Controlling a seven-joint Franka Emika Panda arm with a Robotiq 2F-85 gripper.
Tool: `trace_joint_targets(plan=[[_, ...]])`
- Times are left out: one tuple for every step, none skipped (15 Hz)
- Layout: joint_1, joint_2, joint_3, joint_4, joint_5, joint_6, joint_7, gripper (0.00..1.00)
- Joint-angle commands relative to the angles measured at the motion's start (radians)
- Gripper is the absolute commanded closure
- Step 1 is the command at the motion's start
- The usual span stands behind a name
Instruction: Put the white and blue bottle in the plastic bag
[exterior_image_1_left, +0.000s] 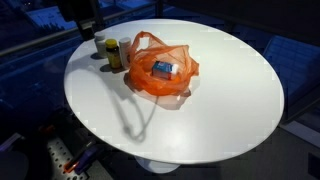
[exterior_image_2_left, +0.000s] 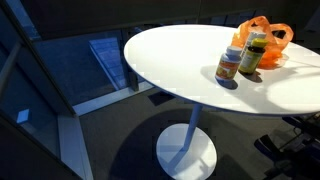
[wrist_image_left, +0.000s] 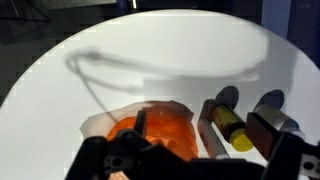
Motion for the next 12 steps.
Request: trace_joint_targets(plan=[[0.014,0.096,0.030,0.044,0.045,0.066,0.071,0.00],[0.018,0.113,0.036,0.045,0.054,0.088,0.080,0.00],[0.021,0.129,0.044,0.044,0.060,0.110,0.088,0.00],[0.022,0.143,0.051,0.045,0.060,0.128,0.094,0.00],[0.021,0.151,0.059,0.045,0.054,0.144,0.102,0.00],[0.018,0.117,0.046,0.017,0.042,0.127,0.072,0.00],[0.019,0.127,0.049,0.017,0.042,0.133,0.074,0.00],[0.019,0.131,0.049,0.017,0.042,0.133,0.074,0.00],[0.019,0.131,0.049,0.016,0.042,0.133,0.074,0.00],[0.019,0.130,0.049,0.016,0.042,0.133,0.074,0.00],[0.019,0.129,0.049,0.016,0.042,0.133,0.074,0.00],[0.012,0.141,0.062,0.014,0.031,0.170,0.098,0.00]])
